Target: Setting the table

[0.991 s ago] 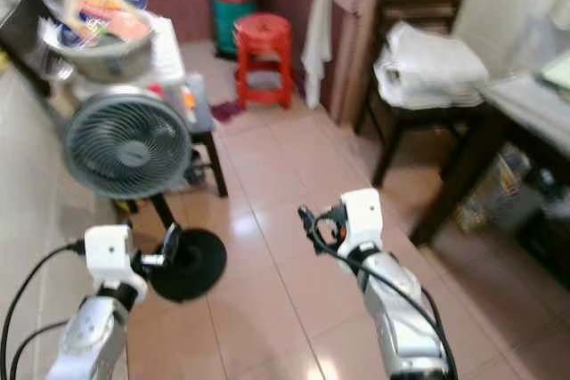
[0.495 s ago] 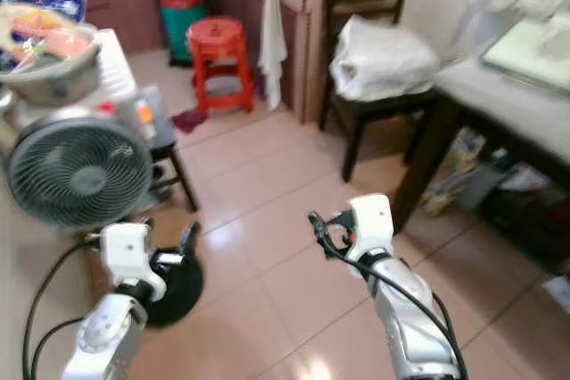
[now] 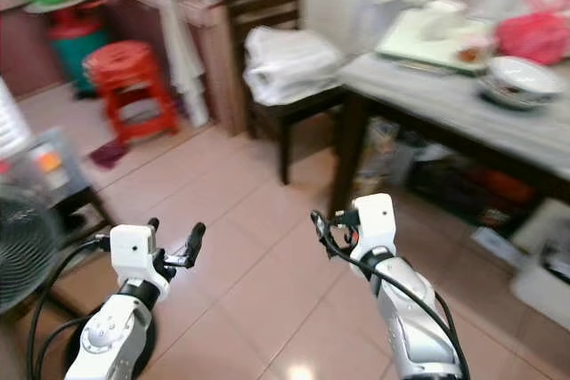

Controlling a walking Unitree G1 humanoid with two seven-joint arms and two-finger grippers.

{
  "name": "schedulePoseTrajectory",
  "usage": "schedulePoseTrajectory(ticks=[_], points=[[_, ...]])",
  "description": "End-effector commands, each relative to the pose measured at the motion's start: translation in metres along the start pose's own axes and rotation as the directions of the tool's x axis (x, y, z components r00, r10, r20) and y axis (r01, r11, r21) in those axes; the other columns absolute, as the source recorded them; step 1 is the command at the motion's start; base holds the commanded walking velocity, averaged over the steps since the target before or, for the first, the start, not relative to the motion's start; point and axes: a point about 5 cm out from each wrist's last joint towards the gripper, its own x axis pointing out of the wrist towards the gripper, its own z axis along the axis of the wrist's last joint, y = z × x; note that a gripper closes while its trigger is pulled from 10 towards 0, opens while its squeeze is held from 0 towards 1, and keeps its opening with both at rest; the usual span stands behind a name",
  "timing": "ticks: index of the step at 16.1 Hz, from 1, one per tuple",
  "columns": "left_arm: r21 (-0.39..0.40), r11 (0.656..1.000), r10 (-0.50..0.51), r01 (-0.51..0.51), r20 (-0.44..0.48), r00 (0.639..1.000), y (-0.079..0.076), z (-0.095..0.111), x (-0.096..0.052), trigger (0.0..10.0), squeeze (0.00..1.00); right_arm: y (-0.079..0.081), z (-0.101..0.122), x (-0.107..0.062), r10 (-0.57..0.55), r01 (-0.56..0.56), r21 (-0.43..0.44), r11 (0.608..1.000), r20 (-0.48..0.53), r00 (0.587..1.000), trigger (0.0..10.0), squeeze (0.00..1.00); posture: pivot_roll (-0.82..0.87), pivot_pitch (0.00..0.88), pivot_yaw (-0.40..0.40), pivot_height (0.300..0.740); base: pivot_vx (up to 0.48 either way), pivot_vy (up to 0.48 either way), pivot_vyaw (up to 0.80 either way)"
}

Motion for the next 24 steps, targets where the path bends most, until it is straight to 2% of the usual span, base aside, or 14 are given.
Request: schedulePoseTrajectory(ticks=[1,10,14,22,24], points=[[0.018,1.0,0.023,-0.023,-0.004,1.0,0.01,0.0,-0.003,10.0,0.0,0.01,0.004,0.003,0.03,-0.03,0.008,1.0,0.019,0.999,10.0,0.0,-0.07,0.057,0.041,0.74,0.296,0.0,-0.74],[0.013,1.0,0.004,-0.004,-0.023,1.0,0.008,-0.004,-0.006,10.0,0.0,0.013,0.001,0.002,0.04,-0.041,0.013,0.999,0.013,0.999,10.0,0.0,-0.06,0.061,0.04,0.74,0.308,0.0,-0.74],[0.014,1.0,0.001,-0.001,-0.033,0.999,0.007,-0.005,-0.008,10.0,0.0,0.014,0.0,0.003,0.044,-0.045,0.016,0.999,0.01,0.999,10.0,0.0,-0.06,0.062,0.04,0.74,0.0,0.0,-0.7],[0.022,0.999,0.041,-0.04,-0.051,0.998,0.01,-0.009,-0.011,10.0,0.0,0.015,0.0,0.002,0.046,-0.046,0.013,0.999,0.013,0.999,10.0,0.0,-0.06,0.062,0.042,0.74,0.0,0.0,0.0],[0.025,0.999,0.045,-0.043,-0.048,0.998,0.011,-0.008,-0.011,10.0,0.0,0.016,-0.001,0.003,0.044,-0.044,0.019,0.999,0.007,0.999,10.0,0.0,-0.06,0.064,0.042,0.74,0.0,0.0,-0.66]])
